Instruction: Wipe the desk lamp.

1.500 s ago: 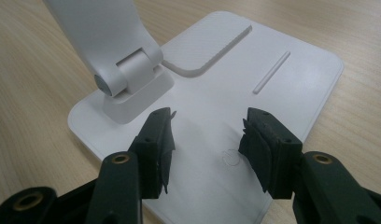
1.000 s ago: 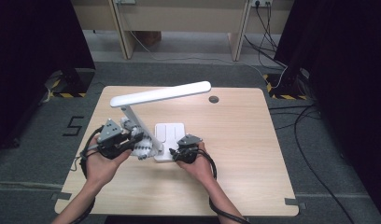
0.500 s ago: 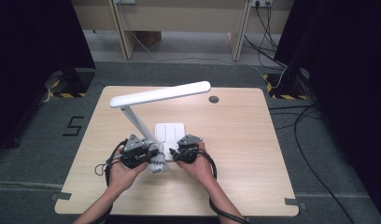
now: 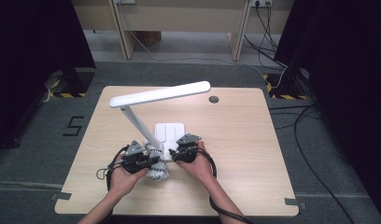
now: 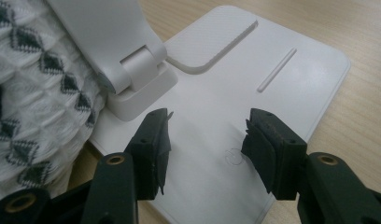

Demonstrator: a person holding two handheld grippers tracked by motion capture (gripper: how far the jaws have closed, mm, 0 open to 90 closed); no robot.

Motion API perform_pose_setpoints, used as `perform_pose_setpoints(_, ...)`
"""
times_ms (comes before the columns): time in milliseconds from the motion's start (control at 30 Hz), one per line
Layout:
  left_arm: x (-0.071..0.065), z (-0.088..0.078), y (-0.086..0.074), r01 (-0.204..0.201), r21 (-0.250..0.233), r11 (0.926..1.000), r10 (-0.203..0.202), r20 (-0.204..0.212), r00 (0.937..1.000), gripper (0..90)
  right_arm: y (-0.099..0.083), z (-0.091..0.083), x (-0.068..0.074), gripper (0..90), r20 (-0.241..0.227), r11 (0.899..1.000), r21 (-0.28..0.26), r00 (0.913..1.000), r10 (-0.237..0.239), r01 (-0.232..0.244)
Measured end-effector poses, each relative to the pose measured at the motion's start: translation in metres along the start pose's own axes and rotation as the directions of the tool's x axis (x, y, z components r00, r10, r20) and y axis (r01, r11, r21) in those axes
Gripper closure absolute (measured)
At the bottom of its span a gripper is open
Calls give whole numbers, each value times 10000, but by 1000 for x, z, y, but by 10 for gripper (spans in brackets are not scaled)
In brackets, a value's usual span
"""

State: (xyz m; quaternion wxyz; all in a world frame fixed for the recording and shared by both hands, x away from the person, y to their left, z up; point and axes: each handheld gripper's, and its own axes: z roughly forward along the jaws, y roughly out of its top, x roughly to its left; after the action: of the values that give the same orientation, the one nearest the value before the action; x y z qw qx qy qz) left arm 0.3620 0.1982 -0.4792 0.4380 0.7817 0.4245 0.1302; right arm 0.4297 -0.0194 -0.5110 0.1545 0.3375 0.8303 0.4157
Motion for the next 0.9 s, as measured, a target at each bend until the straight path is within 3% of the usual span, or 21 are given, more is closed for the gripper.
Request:
perform_pose_setpoints(167, 3, -5, -3, 21, 124, 9999, -22, 48, 10000, 766, 3, 0, 0, 464, -118, 9997, 248, 9999, -68, 71)
perform_pose_setpoints(367, 11, -12, -7, 262, 179, 9995, -261, -75, 9996, 765, 7, -7, -5, 489, -276, 9965, 723, 9986, 441, -420)
perform_pose_setpoints(567, 14, -14, -9, 266, 283, 9992, -265, -64, 9996, 766, 3, -22, -14, 552, -28, 9963, 524, 9977, 682, -679)
perform_pose_setpoints(767, 19, -11, -7, 717, 247, 9971, -711, -218, 9972, 768, -5, -39, -21, 604, 122, 9962, 587, 9978, 644, -650)
perform_pose_setpoints(900, 18, -6, -6, 761, 340, 9965, -753, -263, 9968, 769, -11, -46, -23, 606, 139, 9957, 606, 9975, 696, -703)
